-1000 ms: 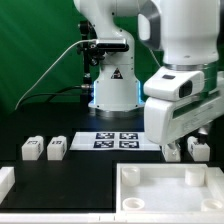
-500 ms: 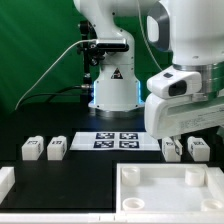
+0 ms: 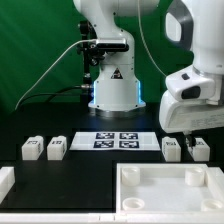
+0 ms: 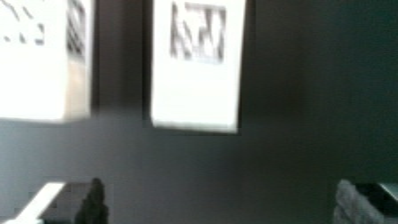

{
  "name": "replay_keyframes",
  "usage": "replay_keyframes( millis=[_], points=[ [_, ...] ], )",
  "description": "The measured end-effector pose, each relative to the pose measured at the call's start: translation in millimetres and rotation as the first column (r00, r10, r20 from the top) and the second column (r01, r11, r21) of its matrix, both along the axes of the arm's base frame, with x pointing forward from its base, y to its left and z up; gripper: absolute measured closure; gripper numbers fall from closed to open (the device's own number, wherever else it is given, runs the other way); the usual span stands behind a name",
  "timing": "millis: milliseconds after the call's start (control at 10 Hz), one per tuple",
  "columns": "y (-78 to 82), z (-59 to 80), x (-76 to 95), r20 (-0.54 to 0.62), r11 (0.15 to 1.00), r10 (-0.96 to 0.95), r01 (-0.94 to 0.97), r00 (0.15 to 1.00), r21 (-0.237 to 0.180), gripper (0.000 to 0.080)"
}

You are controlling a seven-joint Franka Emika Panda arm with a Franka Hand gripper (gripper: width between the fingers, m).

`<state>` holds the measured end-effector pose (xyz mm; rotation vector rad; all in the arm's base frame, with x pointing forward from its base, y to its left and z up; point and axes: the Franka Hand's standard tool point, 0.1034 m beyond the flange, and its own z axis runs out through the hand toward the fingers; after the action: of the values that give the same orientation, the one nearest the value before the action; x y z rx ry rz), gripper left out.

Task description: Assemble one leg

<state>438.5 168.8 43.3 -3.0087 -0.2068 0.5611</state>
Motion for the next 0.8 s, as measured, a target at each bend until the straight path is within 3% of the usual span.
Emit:
replay_keyframes(
  millis=[100, 200, 400, 500, 800],
  points=[
    [-8.8, -2.9, 9.9, -0.012, 0.998, 0.062, -0.062, 0.998, 0.031, 0.0151],
    [-11.0, -1.4, -0.4, -0.120, 0.999, 0.052, -0.050, 0.991, 0.013, 0.0151],
    [-7.1, -1.6, -5.1, -0.308, 0.998, 0.069, -0.070, 0.949, 0.007, 0.0151],
    [-0.4, -5.3, -13.9, -0.403, 0.998, -0.008, -0.020, 0.915, -0.063, 0.0151],
    [10.1, -14.0, -29.6, -0.417, 0.994, -0.044, -0.002, 0.908, -0.109, 0.0151]
  ],
)
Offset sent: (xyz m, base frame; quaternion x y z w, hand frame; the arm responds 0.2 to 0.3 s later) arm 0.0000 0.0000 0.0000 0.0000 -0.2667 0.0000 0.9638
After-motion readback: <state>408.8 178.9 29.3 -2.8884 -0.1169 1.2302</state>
